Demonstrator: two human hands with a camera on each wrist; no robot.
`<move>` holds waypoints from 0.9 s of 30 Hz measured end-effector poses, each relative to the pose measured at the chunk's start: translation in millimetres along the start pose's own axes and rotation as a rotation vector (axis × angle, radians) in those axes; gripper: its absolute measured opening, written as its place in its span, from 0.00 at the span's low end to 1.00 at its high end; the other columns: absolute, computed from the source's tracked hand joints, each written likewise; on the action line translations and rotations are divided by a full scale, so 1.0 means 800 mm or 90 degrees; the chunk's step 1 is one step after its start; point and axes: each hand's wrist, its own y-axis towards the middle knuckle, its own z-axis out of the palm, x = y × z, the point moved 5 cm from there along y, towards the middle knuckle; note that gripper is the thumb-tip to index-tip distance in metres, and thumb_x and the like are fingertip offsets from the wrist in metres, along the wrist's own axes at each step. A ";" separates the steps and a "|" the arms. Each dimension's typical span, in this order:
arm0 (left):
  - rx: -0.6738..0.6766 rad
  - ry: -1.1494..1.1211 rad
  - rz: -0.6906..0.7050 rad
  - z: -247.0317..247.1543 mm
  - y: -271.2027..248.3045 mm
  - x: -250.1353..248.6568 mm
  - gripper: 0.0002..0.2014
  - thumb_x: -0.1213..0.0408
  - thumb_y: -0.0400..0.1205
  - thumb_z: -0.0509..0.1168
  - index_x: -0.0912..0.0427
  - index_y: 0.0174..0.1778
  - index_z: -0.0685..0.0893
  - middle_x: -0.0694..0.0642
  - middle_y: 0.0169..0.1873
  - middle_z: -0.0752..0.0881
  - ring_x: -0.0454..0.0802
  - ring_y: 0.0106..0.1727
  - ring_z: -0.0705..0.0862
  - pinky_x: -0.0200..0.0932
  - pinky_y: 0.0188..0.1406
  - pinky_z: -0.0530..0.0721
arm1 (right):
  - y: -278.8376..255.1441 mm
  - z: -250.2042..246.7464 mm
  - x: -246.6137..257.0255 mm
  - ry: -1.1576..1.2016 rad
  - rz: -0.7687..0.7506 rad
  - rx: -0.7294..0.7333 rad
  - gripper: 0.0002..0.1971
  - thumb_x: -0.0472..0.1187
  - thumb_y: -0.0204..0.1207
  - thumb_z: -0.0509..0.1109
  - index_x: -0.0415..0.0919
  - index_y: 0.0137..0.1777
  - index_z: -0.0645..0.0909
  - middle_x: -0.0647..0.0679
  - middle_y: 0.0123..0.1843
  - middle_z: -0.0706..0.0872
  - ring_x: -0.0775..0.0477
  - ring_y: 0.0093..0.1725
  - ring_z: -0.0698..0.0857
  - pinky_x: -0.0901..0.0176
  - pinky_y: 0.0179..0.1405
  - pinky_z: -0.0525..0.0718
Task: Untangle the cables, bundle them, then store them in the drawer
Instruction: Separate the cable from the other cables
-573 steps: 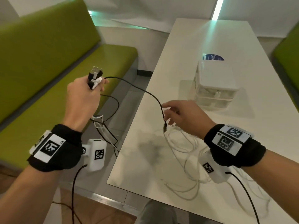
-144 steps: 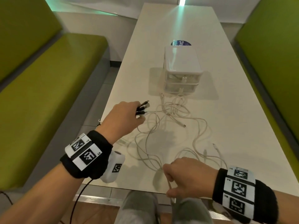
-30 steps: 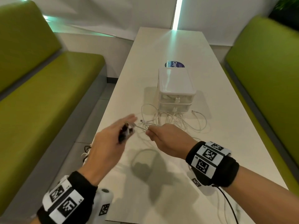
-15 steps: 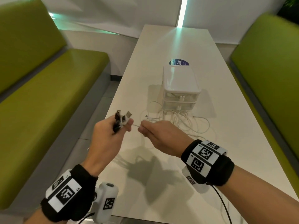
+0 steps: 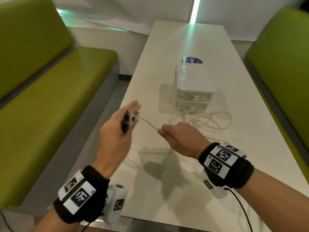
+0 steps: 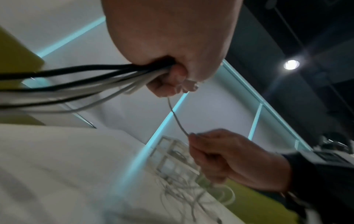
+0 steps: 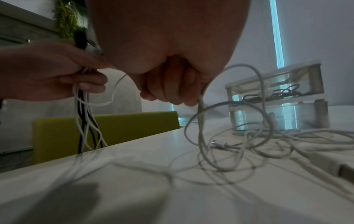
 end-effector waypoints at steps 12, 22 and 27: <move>0.224 0.201 0.040 0.051 -0.016 0.008 0.17 0.61 0.80 0.71 0.48 0.26 0.76 0.44 0.21 0.79 0.46 0.28 0.76 0.34 0.24 0.65 | -0.018 0.009 0.007 0.001 -0.046 0.050 0.20 0.56 0.85 0.49 0.47 0.51 0.79 0.50 0.29 0.79 0.44 0.32 0.78 0.49 0.37 0.78; -0.086 -0.347 -0.176 -0.015 0.002 0.007 0.14 0.50 0.79 0.67 0.46 0.28 0.85 0.60 0.29 0.79 0.49 0.22 0.63 0.49 0.23 0.58 | -0.003 -0.023 0.026 0.082 -0.087 -0.079 0.20 0.57 0.86 0.50 0.49 0.34 0.62 0.52 0.21 0.68 0.52 0.23 0.70 0.60 0.25 0.64; -0.162 -0.390 -0.204 -0.042 0.019 0.030 0.16 0.54 0.85 0.63 0.58 0.34 0.81 0.47 0.22 0.76 0.42 0.19 0.62 0.48 0.23 0.57 | -0.006 -0.017 -0.003 0.117 -0.010 -0.043 0.22 0.58 0.84 0.51 0.50 0.30 0.61 0.53 0.23 0.69 0.53 0.25 0.70 0.57 0.28 0.67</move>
